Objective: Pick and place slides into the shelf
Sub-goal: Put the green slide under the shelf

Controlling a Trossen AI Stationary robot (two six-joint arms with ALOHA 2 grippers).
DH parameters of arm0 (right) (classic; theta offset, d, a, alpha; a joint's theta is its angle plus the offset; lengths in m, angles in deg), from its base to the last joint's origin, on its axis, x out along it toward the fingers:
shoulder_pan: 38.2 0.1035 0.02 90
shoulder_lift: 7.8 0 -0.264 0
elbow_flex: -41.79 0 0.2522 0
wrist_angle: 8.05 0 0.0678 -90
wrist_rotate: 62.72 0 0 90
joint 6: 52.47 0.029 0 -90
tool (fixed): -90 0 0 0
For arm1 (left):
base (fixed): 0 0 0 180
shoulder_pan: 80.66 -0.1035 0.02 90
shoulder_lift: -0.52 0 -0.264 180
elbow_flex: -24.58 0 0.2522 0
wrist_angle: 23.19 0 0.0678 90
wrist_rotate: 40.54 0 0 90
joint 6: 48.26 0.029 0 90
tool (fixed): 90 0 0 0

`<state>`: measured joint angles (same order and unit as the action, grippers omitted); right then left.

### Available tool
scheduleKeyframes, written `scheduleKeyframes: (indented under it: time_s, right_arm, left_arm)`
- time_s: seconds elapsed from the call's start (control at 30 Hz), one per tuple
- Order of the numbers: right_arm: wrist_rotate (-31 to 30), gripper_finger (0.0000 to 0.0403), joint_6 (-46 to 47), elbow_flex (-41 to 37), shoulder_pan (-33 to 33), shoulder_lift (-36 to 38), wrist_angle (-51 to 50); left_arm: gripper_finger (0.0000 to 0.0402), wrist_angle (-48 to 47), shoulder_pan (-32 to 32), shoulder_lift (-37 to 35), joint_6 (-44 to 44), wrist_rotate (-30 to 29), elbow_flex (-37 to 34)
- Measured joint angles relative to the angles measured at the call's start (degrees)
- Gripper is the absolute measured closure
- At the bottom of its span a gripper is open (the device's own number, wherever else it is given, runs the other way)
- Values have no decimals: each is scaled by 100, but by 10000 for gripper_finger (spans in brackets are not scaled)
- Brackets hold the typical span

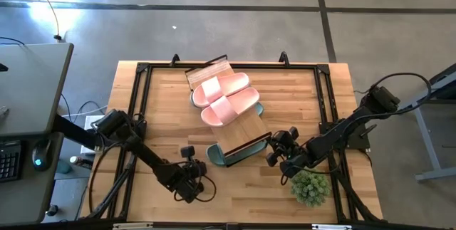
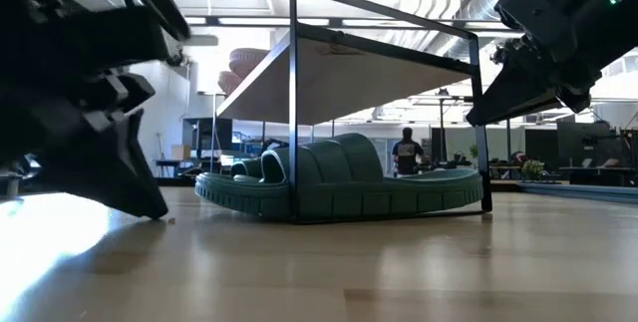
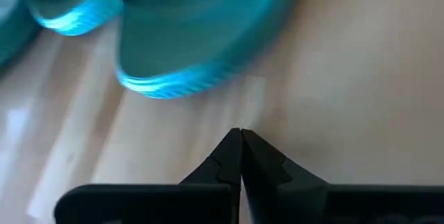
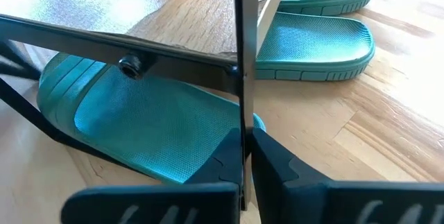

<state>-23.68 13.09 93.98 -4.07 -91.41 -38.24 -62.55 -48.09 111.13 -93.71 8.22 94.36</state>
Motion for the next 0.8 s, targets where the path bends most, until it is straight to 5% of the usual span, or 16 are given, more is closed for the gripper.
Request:
scheduleKeyframes:
  time_s: [0.43, 0.8]
  right_arm:
    - [33, 403, 17, 0, 0, 0, 1]
    - [-2, 403, 20, -7, 2, 4, -50]
  left_arm:
    - [402, 171, -276, 20, 55, -216, -31]
    - [402, 1513, -672, 28, 1414, 169, -45]
